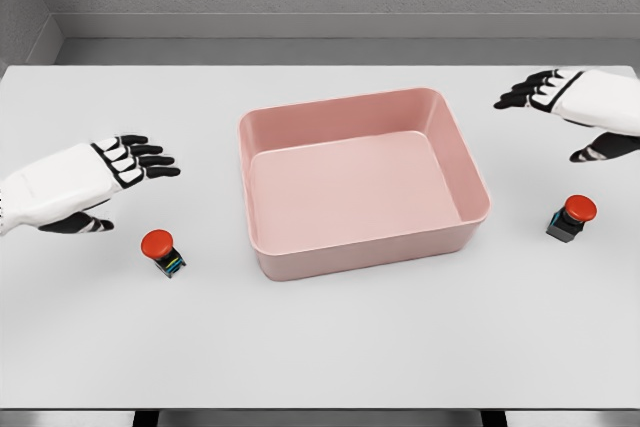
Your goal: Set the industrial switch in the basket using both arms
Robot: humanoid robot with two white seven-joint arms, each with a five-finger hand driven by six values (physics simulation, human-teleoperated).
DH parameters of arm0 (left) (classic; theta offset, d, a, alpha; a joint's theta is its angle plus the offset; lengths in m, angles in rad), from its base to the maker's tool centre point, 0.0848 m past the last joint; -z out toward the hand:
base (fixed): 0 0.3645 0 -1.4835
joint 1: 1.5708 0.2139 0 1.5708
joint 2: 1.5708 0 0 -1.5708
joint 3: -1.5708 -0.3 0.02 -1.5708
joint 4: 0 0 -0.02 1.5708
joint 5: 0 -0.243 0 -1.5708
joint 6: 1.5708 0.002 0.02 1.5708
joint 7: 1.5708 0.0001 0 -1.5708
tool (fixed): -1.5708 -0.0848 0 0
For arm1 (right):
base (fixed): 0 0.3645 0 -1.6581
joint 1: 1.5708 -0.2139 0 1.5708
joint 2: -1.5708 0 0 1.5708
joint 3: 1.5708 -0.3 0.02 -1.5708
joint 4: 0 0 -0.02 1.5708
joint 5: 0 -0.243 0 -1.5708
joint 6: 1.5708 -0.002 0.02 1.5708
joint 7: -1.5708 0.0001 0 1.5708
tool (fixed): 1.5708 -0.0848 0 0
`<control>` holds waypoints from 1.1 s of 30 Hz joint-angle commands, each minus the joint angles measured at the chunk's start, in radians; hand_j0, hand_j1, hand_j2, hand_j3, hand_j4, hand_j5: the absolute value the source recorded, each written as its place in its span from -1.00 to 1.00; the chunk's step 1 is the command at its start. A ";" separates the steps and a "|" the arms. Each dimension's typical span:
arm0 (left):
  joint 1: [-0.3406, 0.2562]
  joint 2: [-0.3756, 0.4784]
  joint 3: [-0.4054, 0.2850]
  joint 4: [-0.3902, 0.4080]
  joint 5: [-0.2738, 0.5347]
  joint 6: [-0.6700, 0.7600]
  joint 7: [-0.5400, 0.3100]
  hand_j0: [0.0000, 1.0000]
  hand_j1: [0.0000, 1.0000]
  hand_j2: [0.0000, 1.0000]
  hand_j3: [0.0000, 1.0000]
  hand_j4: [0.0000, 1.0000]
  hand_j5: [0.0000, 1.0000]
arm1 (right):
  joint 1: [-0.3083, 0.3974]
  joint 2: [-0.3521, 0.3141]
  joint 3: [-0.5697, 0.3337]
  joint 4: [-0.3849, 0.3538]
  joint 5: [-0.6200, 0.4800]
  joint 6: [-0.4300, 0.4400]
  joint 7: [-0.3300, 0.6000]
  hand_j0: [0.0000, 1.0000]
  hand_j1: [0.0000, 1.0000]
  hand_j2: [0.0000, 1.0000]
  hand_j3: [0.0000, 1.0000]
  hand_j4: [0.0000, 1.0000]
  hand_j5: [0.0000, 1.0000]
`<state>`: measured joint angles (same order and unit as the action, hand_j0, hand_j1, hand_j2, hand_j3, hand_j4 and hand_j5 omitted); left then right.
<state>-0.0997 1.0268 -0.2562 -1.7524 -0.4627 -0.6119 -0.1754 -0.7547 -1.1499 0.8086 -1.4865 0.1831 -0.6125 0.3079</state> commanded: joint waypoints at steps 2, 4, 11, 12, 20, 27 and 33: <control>0.008 0.004 0.000 -0.001 -0.007 0.001 0.000 1.00 1.00 1.00 1.00 1.00 1.00 | 0.000 -0.004 0.006 -0.006 -0.007 0.002 -0.032 1.00 1.00 1.00 1.00 1.00 1.00; 0.032 0.003 -0.001 -0.001 -0.007 0.001 0.000 1.00 1.00 1.00 1.00 1.00 1.00 | 0.000 -0.011 0.006 -0.005 -0.008 0.002 -0.038 1.00 1.00 1.00 1.00 1.00 1.00; 0.072 -0.010 -0.003 -0.010 -0.016 0.001 0.004 1.00 1.00 1.00 1.00 1.00 1.00 | 0.002 -0.074 0.027 0.003 -0.007 0.002 -0.061 1.00 1.00 1.00 1.00 1.00 1.00; 0.072 -0.010 -0.003 -0.010 -0.016 0.001 0.004 1.00 1.00 1.00 1.00 1.00 1.00 | 0.002 -0.074 0.034 0.003 -0.007 0.029 -0.055 1.00 1.00 1.00 1.00 1.00 1.00; 0.092 -0.031 -0.028 -0.010 -0.017 0.001 0.008 1.00 1.00 1.00 1.00 1.00 1.00 | 0.006 -0.079 0.096 -0.011 0.003 0.002 -0.047 1.00 1.00 1.00 1.00 1.00 1.00; 0.086 -0.051 -0.032 -0.010 -0.017 0.001 0.008 1.00 1.00 1.00 1.00 1.00 1.00 | 0.000 -0.100 0.090 -0.003 0.033 0.002 -0.016 1.00 1.00 1.00 1.00 1.00 1.00; 0.081 -0.086 -0.034 -0.010 -0.019 0.001 0.007 1.00 1.00 1.00 1.00 1.00 1.00 | 0.003 -0.114 0.092 -0.008 0.035 0.002 0.027 1.00 1.00 1.00 1.00 1.00 1.00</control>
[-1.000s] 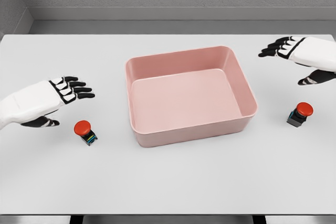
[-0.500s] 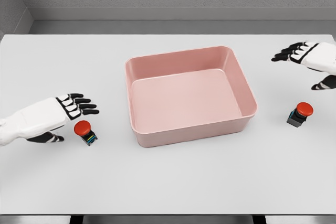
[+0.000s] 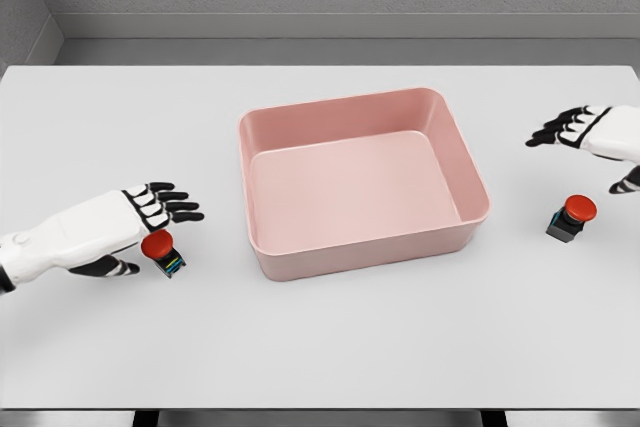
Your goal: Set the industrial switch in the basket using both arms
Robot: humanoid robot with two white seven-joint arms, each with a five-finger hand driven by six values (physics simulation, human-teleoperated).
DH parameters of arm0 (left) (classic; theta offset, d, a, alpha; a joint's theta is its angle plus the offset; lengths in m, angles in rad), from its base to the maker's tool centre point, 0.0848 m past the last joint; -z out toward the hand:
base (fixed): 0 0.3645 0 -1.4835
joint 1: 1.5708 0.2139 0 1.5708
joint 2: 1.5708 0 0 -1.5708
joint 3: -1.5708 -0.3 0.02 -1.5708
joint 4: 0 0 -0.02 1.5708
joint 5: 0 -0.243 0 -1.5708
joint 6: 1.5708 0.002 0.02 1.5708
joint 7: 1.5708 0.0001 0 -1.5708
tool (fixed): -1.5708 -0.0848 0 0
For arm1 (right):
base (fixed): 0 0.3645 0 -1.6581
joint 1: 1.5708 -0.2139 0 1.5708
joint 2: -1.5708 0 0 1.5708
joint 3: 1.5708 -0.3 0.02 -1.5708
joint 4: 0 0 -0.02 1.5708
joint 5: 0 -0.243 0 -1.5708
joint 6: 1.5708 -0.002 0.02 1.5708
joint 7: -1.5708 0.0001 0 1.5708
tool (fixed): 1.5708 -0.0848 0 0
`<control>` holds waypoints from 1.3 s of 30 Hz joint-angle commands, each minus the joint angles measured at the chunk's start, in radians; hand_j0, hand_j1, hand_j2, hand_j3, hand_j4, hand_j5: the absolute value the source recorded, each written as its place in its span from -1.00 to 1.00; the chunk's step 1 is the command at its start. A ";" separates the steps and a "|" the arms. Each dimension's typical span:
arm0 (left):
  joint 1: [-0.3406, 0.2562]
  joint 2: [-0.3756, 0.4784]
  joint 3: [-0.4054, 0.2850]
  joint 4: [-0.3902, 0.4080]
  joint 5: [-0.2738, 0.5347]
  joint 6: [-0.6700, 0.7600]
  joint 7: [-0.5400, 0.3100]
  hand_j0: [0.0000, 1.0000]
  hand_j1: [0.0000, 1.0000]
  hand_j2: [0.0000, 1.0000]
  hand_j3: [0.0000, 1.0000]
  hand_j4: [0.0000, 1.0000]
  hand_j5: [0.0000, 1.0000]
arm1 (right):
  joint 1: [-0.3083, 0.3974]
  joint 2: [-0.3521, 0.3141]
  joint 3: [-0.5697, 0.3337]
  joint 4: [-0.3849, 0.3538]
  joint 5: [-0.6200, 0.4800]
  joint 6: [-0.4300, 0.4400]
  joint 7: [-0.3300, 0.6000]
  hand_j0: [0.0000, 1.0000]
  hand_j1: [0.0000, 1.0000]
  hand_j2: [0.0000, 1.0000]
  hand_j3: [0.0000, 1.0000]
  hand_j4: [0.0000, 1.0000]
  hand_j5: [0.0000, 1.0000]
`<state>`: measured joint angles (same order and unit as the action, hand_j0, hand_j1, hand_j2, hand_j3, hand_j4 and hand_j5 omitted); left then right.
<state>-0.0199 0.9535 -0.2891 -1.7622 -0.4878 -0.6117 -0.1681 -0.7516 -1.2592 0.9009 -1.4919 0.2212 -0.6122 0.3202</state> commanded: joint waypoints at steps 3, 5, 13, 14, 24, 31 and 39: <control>-0.002 -0.021 -0.002 0.000 -0.012 0.001 -0.002 1.00 1.00 1.00 1.00 1.00 1.00 | 0.005 -0.009 0.003 -0.007 -0.003 0.001 0.016 1.00 1.00 1.00 1.00 1.00 1.00; -0.003 -0.036 -0.027 0.000 -0.017 0.001 -0.002 1.00 1.00 1.00 1.00 1.00 1.00 | 0.009 -0.011 0.006 -0.010 -0.003 0.001 0.030 1.00 1.00 1.00 1.00 1.00 1.00; -0.002 -0.036 -0.027 0.000 -0.018 0.001 -0.002 1.00 1.00 1.00 1.00 1.00 1.00 | 0.067 -0.023 0.006 -0.011 -0.003 0.001 0.042 1.00 1.00 1.00 1.00 1.00 1.00; -0.002 -0.036 -0.028 0.000 -0.018 0.001 -0.002 1.00 1.00 1.00 1.00 1.00 1.00 | 0.071 -0.023 0.006 -0.011 -0.003 0.001 0.042 1.00 1.00 1.00 1.00 1.00 1.00; -0.002 -0.033 -0.027 0.000 -0.040 0.001 -0.002 1.00 1.00 1.00 1.00 1.00 1.00 | 0.094 -0.014 0.007 -0.013 -0.002 0.001 0.043 1.00 1.00 1.00 1.00 1.00 1.00; 0.000 -0.033 -0.027 0.000 -0.040 0.001 -0.002 1.00 1.00 1.00 1.00 1.00 1.00 | 0.109 0.003 0.013 -0.016 0.000 0.001 0.049 1.00 1.00 1.00 1.00 1.00 1.00; 0.006 -0.027 -0.028 0.000 -0.040 0.001 -0.004 0.58 0.58 0.58 0.58 0.58 0.58 | 0.110 0.012 0.027 -0.014 0.000 0.001 0.049 0.96 0.96 0.96 0.96 0.96 0.96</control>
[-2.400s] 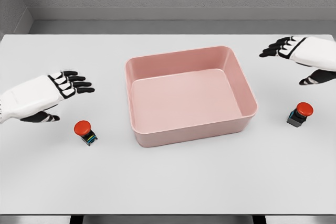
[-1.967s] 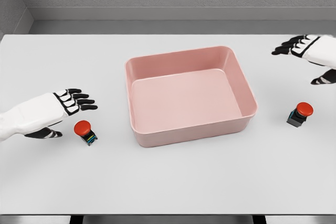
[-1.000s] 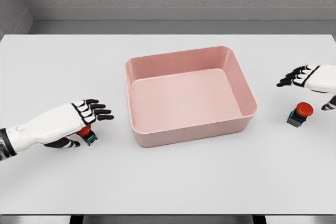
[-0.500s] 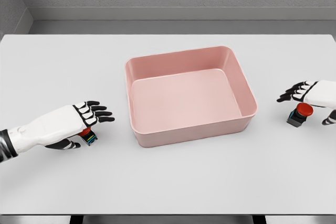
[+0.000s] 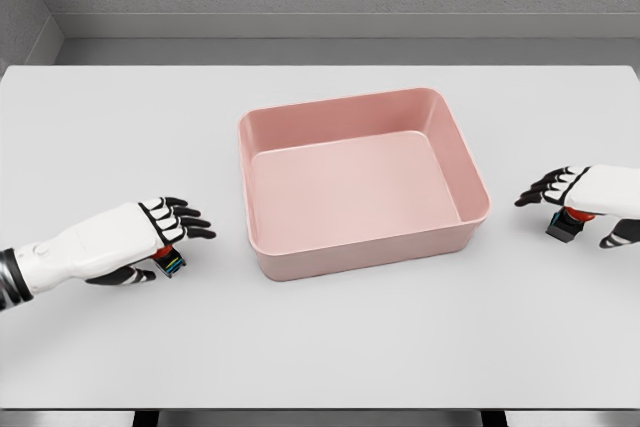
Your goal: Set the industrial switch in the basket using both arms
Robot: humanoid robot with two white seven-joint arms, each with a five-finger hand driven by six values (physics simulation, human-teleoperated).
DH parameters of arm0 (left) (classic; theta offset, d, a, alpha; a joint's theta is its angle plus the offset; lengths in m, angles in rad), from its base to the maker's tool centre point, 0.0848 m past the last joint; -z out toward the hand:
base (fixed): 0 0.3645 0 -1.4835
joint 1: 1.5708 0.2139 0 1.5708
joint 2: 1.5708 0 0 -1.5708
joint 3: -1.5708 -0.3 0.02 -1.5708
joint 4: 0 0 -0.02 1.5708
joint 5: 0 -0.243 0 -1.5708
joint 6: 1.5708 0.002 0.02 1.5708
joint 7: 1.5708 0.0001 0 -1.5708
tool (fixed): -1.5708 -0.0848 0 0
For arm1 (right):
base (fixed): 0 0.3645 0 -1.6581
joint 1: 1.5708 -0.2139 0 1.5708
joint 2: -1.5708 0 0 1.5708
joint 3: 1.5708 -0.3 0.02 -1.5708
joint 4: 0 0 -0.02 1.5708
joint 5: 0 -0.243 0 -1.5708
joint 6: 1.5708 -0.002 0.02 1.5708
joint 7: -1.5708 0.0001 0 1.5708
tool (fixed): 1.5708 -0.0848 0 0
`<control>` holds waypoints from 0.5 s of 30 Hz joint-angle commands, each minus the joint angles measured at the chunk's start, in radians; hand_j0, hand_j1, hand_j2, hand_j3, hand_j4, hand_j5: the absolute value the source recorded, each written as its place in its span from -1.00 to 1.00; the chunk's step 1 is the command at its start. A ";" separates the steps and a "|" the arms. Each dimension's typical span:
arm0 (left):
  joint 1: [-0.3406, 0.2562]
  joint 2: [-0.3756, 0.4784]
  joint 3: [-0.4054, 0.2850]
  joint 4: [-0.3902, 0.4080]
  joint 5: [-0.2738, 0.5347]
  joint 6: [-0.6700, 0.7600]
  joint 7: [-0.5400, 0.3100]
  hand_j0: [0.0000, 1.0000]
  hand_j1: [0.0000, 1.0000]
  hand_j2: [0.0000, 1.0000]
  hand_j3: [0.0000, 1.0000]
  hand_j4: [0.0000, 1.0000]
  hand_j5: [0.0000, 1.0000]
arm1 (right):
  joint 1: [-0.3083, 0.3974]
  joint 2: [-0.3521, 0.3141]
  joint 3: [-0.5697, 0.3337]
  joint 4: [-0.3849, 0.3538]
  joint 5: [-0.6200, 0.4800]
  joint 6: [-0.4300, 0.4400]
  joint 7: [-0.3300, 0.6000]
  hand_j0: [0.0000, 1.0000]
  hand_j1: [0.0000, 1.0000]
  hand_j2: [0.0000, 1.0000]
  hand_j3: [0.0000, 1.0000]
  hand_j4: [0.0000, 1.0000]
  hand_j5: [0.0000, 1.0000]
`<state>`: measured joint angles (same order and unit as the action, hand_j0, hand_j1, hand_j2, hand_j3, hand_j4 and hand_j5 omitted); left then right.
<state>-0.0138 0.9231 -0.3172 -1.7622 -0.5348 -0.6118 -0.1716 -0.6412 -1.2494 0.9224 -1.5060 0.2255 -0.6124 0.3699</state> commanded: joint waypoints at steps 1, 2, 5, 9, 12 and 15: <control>0.000 0.003 0.001 0.000 0.007 0.001 0.001 0.49 0.49 0.49 0.49 0.49 0.49 | 0.000 0.004 0.006 0.001 -0.006 0.002 0.000 0.94 0.94 0.94 0.94 0.94 0.94; 0.000 0.005 0.001 0.000 0.007 0.001 0.003 0.44 0.44 0.44 0.44 0.44 0.44 | 0.000 0.004 0.006 0.001 -0.005 0.002 0.000 0.93 0.93 0.93 0.93 0.93 0.93; 0.003 0.007 0.001 0.000 0.007 0.001 0.004 0.13 0.13 0.13 0.13 0.13 0.13 | 0.000 0.008 0.007 0.004 -0.005 0.002 0.001 0.89 0.89 0.89 0.89 0.89 0.89; 0.003 0.007 0.001 0.000 0.009 0.001 0.004 -0.01 -0.01 -0.01 -0.01 -0.01 -0.01 | 0.000 0.019 0.007 0.018 0.006 0.002 0.001 0.89 0.89 0.89 0.89 0.89 0.89; 0.005 0.005 0.001 0.000 0.010 0.001 0.006 -0.17 -0.17 -0.17 -0.17 -0.17 -0.17 | -0.002 0.035 0.007 0.032 0.015 0.002 0.001 0.89 0.89 0.89 0.89 0.89 0.89; 0.000 0.003 0.003 0.000 0.013 0.001 0.006 -0.17 -0.17 -0.17 -0.17 -0.17 -0.17 | -0.002 0.039 0.007 0.053 0.015 0.002 0.001 0.89 0.89 0.89 0.89 0.89 0.89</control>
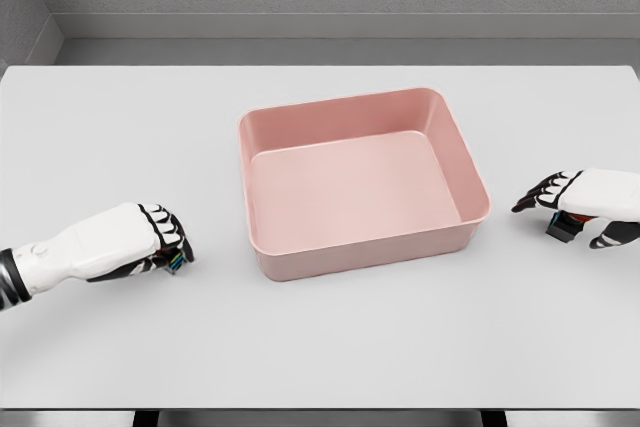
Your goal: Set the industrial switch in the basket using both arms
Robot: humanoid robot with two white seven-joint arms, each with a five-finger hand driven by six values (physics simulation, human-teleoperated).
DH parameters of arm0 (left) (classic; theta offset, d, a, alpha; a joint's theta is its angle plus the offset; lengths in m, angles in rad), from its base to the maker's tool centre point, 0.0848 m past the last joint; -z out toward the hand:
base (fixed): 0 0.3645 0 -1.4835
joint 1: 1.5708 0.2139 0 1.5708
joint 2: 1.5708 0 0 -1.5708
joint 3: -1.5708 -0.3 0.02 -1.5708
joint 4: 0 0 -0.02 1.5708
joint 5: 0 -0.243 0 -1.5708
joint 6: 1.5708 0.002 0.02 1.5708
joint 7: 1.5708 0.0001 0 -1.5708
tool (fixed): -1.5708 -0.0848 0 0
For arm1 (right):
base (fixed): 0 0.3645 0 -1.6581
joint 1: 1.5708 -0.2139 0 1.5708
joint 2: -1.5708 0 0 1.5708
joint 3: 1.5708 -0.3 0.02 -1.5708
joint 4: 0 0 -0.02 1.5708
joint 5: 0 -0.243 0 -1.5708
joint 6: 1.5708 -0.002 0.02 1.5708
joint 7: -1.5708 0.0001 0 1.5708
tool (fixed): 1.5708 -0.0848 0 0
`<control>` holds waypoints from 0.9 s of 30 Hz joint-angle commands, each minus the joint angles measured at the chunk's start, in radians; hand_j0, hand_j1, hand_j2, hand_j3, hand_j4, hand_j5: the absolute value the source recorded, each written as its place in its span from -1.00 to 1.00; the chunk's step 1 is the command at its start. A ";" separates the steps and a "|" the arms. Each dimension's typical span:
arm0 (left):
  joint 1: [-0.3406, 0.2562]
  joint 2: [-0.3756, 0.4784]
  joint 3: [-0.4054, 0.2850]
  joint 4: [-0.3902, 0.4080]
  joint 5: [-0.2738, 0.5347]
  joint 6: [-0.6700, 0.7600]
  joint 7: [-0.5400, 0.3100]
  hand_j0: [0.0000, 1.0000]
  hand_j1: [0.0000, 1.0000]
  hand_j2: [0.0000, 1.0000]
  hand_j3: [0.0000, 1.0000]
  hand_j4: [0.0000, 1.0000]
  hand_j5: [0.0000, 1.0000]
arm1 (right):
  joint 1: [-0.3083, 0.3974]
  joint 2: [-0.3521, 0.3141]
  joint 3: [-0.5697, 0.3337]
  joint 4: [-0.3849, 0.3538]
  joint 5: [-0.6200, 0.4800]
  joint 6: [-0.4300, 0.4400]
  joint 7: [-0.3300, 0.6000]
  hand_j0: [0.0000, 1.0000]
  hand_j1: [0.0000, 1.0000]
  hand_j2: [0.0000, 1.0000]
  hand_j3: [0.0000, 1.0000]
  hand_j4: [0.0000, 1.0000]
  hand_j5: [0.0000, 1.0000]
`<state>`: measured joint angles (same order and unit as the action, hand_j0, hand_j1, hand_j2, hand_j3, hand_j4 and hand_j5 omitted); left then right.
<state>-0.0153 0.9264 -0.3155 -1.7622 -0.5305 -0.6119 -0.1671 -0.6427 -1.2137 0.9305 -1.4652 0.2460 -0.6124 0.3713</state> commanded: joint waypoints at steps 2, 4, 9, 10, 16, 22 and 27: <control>-0.005 -0.001 0.001 0.000 0.012 0.001 0.000 -0.21 -0.21 -0.21 -0.21 -0.21 -0.21 | 0.000 0.008 -0.001 0.020 0.012 0.002 -0.002 0.89 0.89 0.89 0.89 0.89 0.89; -0.012 0.000 0.006 0.000 0.014 0.001 0.001 -0.24 -0.24 -0.24 -0.24 -0.24 -0.24 | 0.000 0.023 -0.001 0.042 0.015 0.002 -0.002 0.89 0.89 0.89 0.89 0.89 0.89; -0.043 0.000 0.006 -0.002 0.015 0.001 0.001 -0.25 -0.25 -0.25 -0.25 -0.25 -0.25 | 0.000 0.026 -0.001 0.046 0.016 0.002 -0.002 0.88 0.88 0.88 0.88 0.88 0.88; -0.045 0.000 0.006 -0.002 0.015 0.001 0.001 -0.25 -0.25 -0.25 -0.25 -0.25 -0.25 | 0.002 0.026 -0.001 0.046 0.018 0.002 -0.002 0.88 0.88 0.88 0.88 0.88 0.88; -0.097 -0.009 -0.001 -0.002 0.017 0.001 0.003 -0.25 -0.25 -0.25 -0.25 -0.25 -0.25 | 0.002 0.040 -0.001 0.048 0.036 0.002 -0.002 0.78 0.78 0.78 0.78 0.78 0.78; -0.175 -0.038 -0.002 -0.003 0.018 0.001 0.006 -0.25 -0.25 -0.25 -0.25 -0.25 -0.25 | 0.003 0.040 -0.001 0.057 0.038 0.002 0.000 0.55 0.55 0.55 0.55 0.55 0.55; -0.203 -0.073 -0.004 -0.002 0.018 0.001 0.006 -0.25 -0.25 -0.25 -0.25 -0.25 -0.25 | 0.002 0.039 -0.002 0.083 0.038 0.002 -0.002 0.34 0.34 0.34 0.34 0.34 0.34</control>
<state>-0.2224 0.8651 -0.3188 -1.7640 -0.5193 -0.6122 -0.1617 -0.6412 -1.1734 0.9295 -1.3920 0.2887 -0.6124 0.3705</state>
